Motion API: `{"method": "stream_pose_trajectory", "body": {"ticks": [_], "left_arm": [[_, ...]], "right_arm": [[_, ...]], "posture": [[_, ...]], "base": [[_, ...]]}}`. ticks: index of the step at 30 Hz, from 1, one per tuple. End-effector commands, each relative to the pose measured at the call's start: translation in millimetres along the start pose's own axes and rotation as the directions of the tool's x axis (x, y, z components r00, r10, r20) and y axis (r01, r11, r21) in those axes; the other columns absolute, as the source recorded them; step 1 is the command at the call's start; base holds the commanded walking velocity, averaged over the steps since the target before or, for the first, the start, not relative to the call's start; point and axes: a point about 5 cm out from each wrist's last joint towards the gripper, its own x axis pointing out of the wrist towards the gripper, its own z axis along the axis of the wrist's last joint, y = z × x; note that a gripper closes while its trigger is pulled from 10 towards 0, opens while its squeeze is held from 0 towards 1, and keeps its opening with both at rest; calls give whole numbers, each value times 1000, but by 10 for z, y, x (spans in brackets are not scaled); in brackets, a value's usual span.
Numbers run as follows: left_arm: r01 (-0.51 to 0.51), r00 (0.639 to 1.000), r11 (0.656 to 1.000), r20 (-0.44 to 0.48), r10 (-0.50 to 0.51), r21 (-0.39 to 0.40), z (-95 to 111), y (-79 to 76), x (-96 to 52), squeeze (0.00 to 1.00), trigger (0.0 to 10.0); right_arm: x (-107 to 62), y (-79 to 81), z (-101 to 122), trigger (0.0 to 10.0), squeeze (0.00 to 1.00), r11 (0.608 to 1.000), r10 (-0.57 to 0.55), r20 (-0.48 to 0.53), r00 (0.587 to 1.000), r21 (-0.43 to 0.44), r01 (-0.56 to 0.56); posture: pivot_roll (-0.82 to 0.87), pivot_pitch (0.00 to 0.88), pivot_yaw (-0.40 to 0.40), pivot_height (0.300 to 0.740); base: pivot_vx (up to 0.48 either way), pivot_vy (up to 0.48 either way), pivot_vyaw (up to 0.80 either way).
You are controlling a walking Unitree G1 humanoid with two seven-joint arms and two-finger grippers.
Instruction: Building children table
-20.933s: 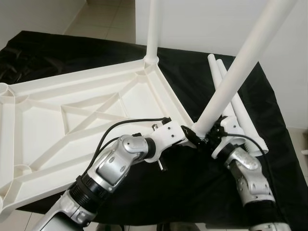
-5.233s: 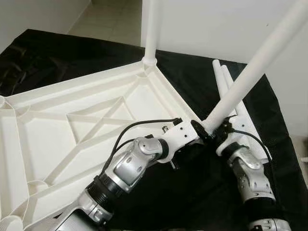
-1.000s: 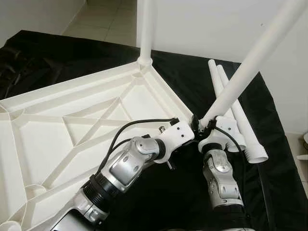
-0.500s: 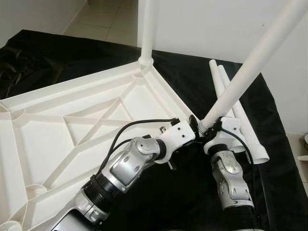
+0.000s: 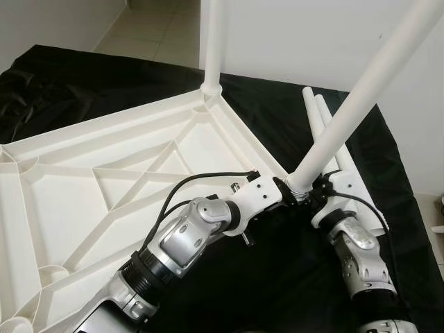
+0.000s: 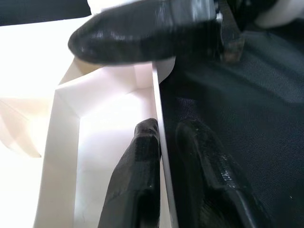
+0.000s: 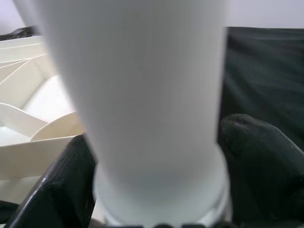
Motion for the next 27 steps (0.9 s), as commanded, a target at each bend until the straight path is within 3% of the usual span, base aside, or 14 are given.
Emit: {"method": "stream_pose_trajectory", "body": {"ticks": [1,5,6,7,8,9,11,12,13,24,25,26,27], "left_arm": [[94,987,992,-122,-104,-82,-307,-144,73,0,10000],[93,987,992,-122,-102,-82,-305,-140,73,0,10000],[92,987,992,-123,-101,-82,-305,-138,72,0,10000],[90,987,993,-123,-100,-82,-305,-134,71,0,10000],[90,987,993,-123,-100,-82,-305,-134,71,0,10000],[88,988,993,-123,-98,-83,-306,-133,70,0,10000],[87,988,993,-123,-97,-84,-306,-131,70,0,10000],[86,988,993,-124,-96,-85,-306,-130,70,0,10000],[86,988,993,-124,-96,-85,-306,-128,69,0,10000],[91,987,993,-124,-101,-82,-305,-127,68,0,10000],[92,987,992,-125,-102,-81,-305,-129,67,0,10000],[93,987,992,-125,-102,-81,-306,-130,67,0,10000],[93,987,992,-126,-103,-81,-306,-131,68,0,10000]], "right_arm": [[-47,-63,-43,10000,0,1000,-2,-14,1000,10,2],[-12,-167,-27,10000,0,999,54,-22,998,-6,-54],[-7,-182,-25,9608,0,998,57,-22,998,-8,-58],[-3,-189,-26,6863,0,998,63,-23,998,-4,-63],[-3,-189,-26,6863,0,998,63,-23,998,-4,-63],[-2,-192,-27,5137,0,998,66,-24,998,-6,-67],[-1,-196,-33,5137,0,997,72,-25,997,-9,-73],[-2,-197,-38,1647,0,997,77,-26,997,-13,-77],[-5,-203,-47,0,0,996,82,-25,996,-13,-83],[-18,-214,-85,0,0,994,106,-21,994,7,-106],[-20,-211,-91,2039,0,996,94,-25,995,12,-93],[-20,-208,-95,2039,0,996,84,-29,996,15,-84],[-18,-206,-98,10000,0,997,71,-29,997,21,-70]], "posture": [[33,99,-53,740],[38,101,-54,740],[38,101,-54,740],[41,101,-54,740],[41,101,-54,740],[41,101,-54,740],[41,101,-53,740],[41,101,-53,740],[41,99,-54,740],[36,100,-50,740],[37,101,-50,740],[37,101,-50,740],[37,101,-50,740]], "base": [[0,0,0],[0,0,0],[0,0,0],[0,0,0],[0,0,0],[0,0,0],[0,0,0],[0,0,0],[0,0,0],[0,0,0],[0,0,0],[0,0,0],[0,0,0]]}}
